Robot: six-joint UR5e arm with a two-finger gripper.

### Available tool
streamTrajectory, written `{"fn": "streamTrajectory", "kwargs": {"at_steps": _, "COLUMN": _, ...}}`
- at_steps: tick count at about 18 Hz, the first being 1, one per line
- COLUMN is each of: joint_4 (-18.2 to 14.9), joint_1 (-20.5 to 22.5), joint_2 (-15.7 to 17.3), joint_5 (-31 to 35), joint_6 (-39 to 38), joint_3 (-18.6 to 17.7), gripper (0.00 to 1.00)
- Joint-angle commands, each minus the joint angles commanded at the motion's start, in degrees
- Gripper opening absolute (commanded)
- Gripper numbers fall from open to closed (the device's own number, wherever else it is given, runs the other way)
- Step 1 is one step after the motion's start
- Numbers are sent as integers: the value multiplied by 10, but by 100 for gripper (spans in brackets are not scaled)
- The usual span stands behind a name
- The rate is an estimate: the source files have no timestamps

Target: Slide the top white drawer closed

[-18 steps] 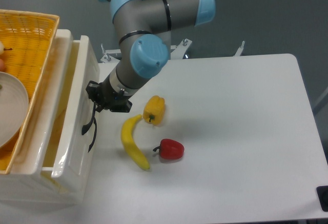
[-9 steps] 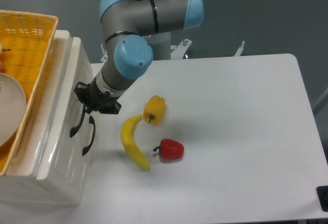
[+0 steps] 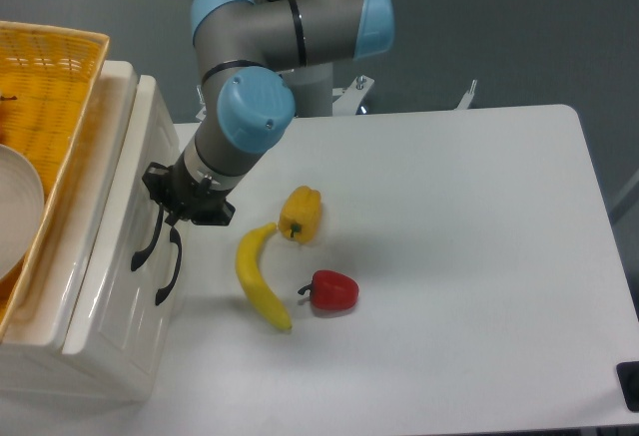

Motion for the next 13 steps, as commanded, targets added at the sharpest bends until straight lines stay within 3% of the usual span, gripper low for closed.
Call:
{"fn": "streamTrajectory", "kwargs": {"at_steps": 9, "joint_4": 4, "joint_1": 102, "joint_2": -5, "joint_5": 114, "joint_6": 8, "joint_3": 28, "gripper": 60}}
{"fn": "streamTrajectory", "kwargs": {"at_steps": 11, "joint_4": 10, "joint_1": 127, "joint_2": -11, "joint_5": 132, "joint_6": 53, "joint_3": 32, "gripper": 77}}
{"fn": "streamTrajectory", "kwargs": {"at_steps": 12, "joint_4": 17, "joint_1": 140, "joint_2": -14, "joint_5": 139, "joint_6": 81, "joint_3": 31, "gripper": 94}}
{"fn": "streamTrajectory", "kwargs": {"at_steps": 13, "joint_4": 22, "joint_1": 152, "joint_2": -16, "joint_5": 147, "joint_6": 104, "joint_3": 31, "gripper": 100}}
